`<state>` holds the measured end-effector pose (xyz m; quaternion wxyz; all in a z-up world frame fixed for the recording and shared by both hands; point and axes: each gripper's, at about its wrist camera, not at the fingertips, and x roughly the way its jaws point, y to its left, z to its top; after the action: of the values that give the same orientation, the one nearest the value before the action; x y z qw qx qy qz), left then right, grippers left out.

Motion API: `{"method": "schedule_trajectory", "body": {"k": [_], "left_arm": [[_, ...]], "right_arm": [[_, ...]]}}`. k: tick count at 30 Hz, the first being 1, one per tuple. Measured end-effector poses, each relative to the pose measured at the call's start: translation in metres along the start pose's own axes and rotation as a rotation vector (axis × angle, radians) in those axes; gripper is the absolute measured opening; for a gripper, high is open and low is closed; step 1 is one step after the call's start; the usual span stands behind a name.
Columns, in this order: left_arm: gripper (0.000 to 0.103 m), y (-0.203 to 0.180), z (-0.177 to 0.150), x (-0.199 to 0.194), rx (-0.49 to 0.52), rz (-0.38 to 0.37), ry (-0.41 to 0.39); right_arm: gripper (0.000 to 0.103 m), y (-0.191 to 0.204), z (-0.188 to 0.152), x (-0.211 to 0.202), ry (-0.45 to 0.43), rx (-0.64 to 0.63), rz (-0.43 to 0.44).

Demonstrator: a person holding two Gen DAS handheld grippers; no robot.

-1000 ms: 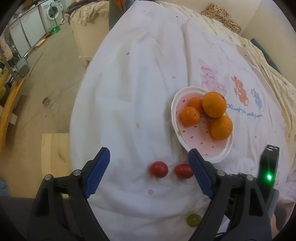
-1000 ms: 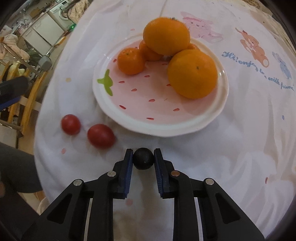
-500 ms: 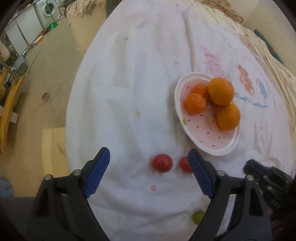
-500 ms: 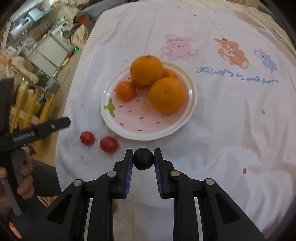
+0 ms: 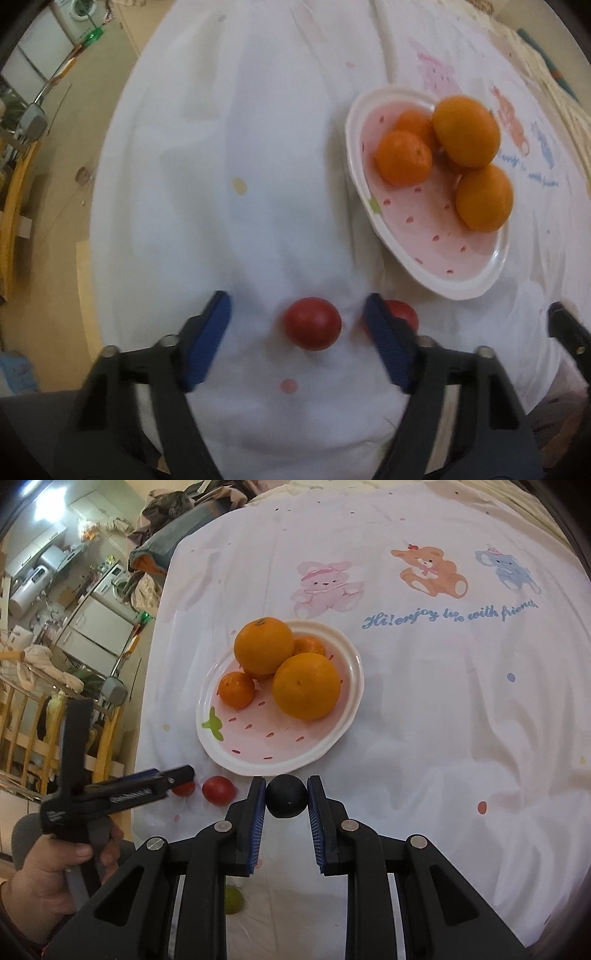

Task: Organize fruits
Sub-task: 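Lower the plum into the plate and open the right tool while the left tool grasps a red tomato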

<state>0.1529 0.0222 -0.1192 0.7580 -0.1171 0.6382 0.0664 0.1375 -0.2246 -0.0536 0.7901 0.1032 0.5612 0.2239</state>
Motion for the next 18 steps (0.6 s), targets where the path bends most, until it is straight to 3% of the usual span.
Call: {"method": "schedule_trajectory", "body": {"k": [2,4,6,7,11,18], "left_arm": [[0.061,-0.005,0.0,0.001,0.015,0.017,0.002],[0.051,-0.01,0.0,0.003,0.034,0.043,0.006],[0.033,-0.015,-0.002,0.006,0.06,0.049,0.023],[0.029,-0.016,-0.003,0.007,0.068,0.04,0.031],[0.028,-0.022,-0.009,0.006,0.116,0.043,0.026],[0.028,-0.006,-0.008,-0.015,0.066,0.012,-0.036]], "right_arm": [[0.024,-0.002,0.001,-0.002,-0.006,0.007,0.005],[0.024,-0.003,0.001,-0.004,-0.013,0.009,0.009],[0.024,-0.003,0.002,-0.005,-0.017,0.01,0.012],[0.024,-0.003,0.002,-0.005,-0.017,0.01,0.013],[0.024,0.0,0.003,-0.004,-0.017,0.004,0.015],[0.024,0.004,0.002,-0.004,-0.019,-0.004,0.015]]}}
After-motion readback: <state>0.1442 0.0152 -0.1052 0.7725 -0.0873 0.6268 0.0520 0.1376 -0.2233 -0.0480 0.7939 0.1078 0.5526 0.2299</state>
